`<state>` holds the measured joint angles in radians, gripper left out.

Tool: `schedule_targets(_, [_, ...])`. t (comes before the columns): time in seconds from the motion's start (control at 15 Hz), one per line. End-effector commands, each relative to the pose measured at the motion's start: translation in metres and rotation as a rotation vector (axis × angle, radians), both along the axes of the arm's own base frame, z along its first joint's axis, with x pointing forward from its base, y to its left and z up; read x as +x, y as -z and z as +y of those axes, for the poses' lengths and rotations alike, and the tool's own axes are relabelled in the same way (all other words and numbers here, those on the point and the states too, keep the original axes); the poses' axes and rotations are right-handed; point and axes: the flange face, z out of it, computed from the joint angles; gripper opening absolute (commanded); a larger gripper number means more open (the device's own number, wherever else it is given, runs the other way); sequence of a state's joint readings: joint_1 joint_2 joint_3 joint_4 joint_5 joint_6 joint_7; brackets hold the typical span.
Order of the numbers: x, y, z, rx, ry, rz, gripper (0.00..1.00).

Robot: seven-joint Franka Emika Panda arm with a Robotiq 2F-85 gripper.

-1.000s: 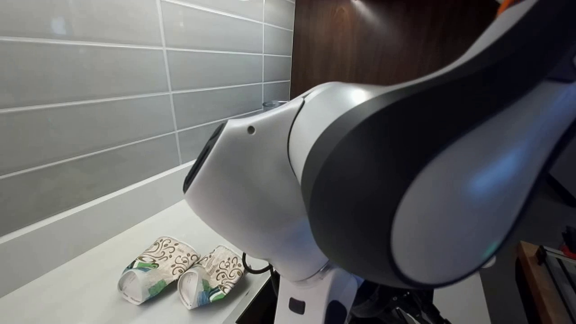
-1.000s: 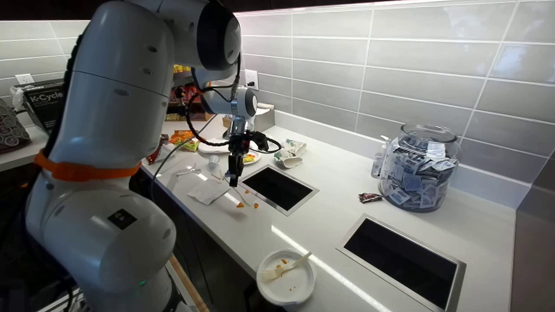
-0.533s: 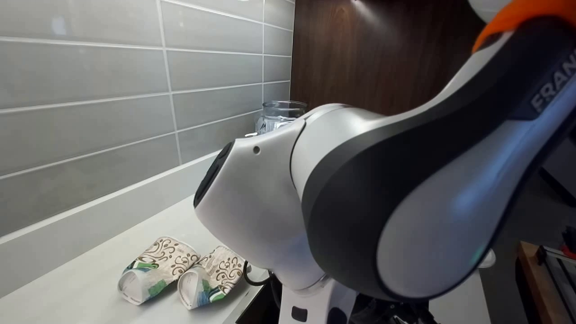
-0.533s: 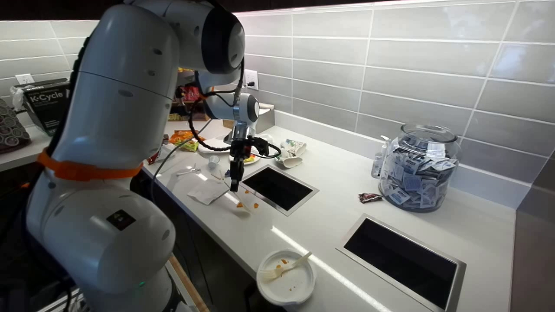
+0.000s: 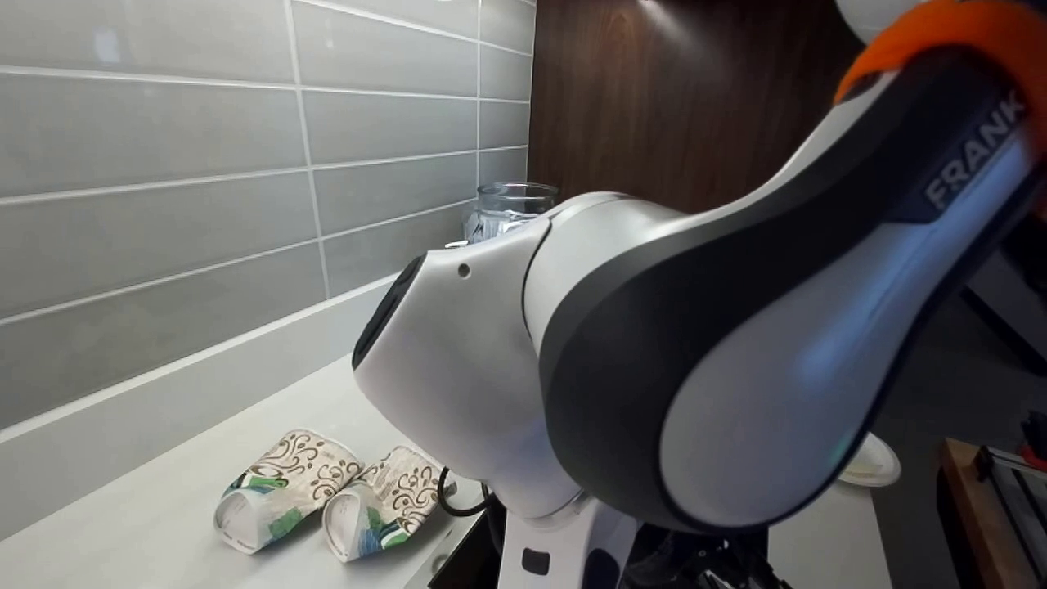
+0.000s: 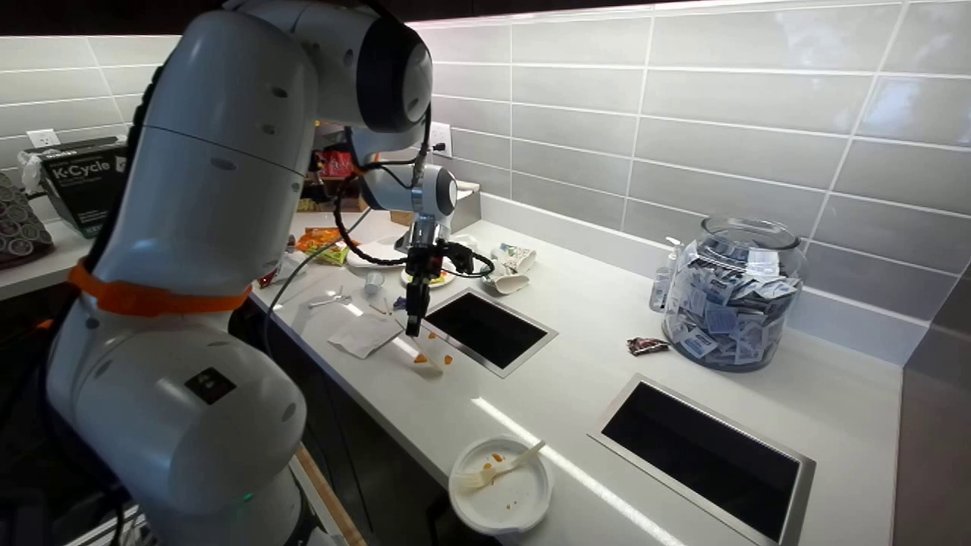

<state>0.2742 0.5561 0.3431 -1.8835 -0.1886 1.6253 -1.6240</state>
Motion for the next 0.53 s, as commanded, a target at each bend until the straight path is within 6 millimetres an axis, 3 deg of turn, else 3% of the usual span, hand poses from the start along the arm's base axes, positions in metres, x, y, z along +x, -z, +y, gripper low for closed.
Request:
schedule_targets(0.0, [0.008, 0.004, 0.002, 0.049, -0.002, -0.002, 0.03])
schedule_targets(0.47, [0.022, 0.0, 0.007, 0.089, -0.001, -0.039, 0.03])
